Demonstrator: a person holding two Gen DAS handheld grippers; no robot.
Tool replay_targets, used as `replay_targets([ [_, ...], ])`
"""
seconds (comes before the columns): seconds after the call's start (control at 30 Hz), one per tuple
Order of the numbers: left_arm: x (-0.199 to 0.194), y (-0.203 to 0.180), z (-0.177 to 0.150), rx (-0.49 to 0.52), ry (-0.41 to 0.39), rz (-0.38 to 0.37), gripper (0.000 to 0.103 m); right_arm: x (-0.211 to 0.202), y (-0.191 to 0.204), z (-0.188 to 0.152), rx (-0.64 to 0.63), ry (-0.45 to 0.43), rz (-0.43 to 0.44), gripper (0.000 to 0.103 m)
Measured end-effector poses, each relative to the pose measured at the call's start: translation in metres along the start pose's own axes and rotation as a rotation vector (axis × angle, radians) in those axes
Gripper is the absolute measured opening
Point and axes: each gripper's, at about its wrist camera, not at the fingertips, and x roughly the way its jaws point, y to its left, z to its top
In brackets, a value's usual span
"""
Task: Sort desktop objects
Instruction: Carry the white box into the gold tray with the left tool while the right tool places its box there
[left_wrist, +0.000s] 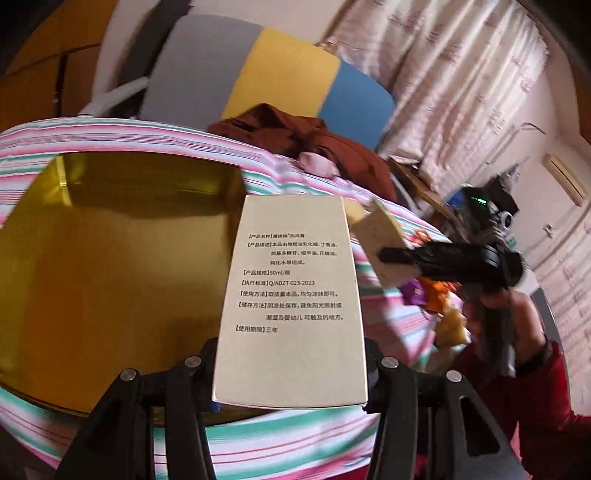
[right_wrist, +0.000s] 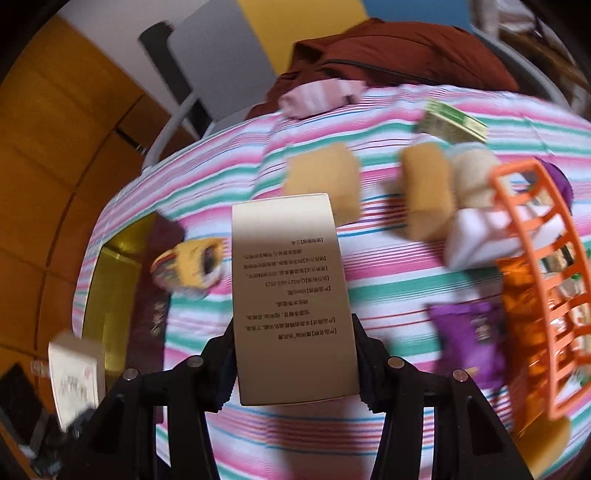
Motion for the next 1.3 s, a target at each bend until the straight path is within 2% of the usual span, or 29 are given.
replay_targets([
  [0.2, -0.009, 0.044, 0.011, -0.033, -0.004, 0.107, 0.051, -0.006, 0.074, 0.000, -0.129, -0.009, 0.074, 0.053],
  [0.37, 0.010, 0.093, 0.023, -0.102, 0.101, 0.222, 0.051, 0.015, 0.144, 0.003, -0.211, 0.050, 0.132, 0.053],
  [0.5, 0.022, 0.125, 0.034, -0.124, 0.159, 0.287, 0.051, 0.052, 0.201, 0.006, -0.296, 0.098, 0.088, 0.056],
  [0.63, 0.028, 0.151, 0.046, -0.132, 0.179, 0.323, 0.051, 0.086, 0.236, 0.012, -0.354, 0.143, 0.038, 0.050],
  [0.7, 0.032, 0.159, 0.052, -0.141, 0.183, 0.336, 0.051, 0.104, 0.245, 0.015, -0.362, 0.159, 0.036, 0.050],
  [0.8, 0.041, 0.171, 0.066, -0.129, 0.192, 0.430, 0.051, 0.120, 0.255, 0.014, -0.372, 0.167, -0.006, 0.050],
  [0.87, 0.038, 0.172, 0.069, -0.146, 0.188, 0.414, 0.054, 0.123, 0.256, 0.011, -0.362, 0.175, -0.004, 0.051],
  [0.93, 0.029, 0.167, 0.071, -0.150, 0.152, 0.392, 0.057, 0.118, 0.253, 0.004, -0.346, 0.190, 0.025, 0.056],
  [1.07, 0.010, 0.159, 0.068, -0.168, 0.101, 0.362, 0.057, 0.106, 0.251, -0.012, -0.363, 0.190, 0.026, 0.063],
  [1.17, -0.008, 0.162, 0.056, -0.207, 0.102, 0.336, 0.057, 0.108, 0.251, -0.023, -0.369, 0.239, 0.045, 0.063],
  [1.3, -0.019, 0.166, 0.040, -0.234, 0.130, 0.398, 0.048, 0.120, 0.257, -0.030, -0.373, 0.237, 0.058, 0.061],
])
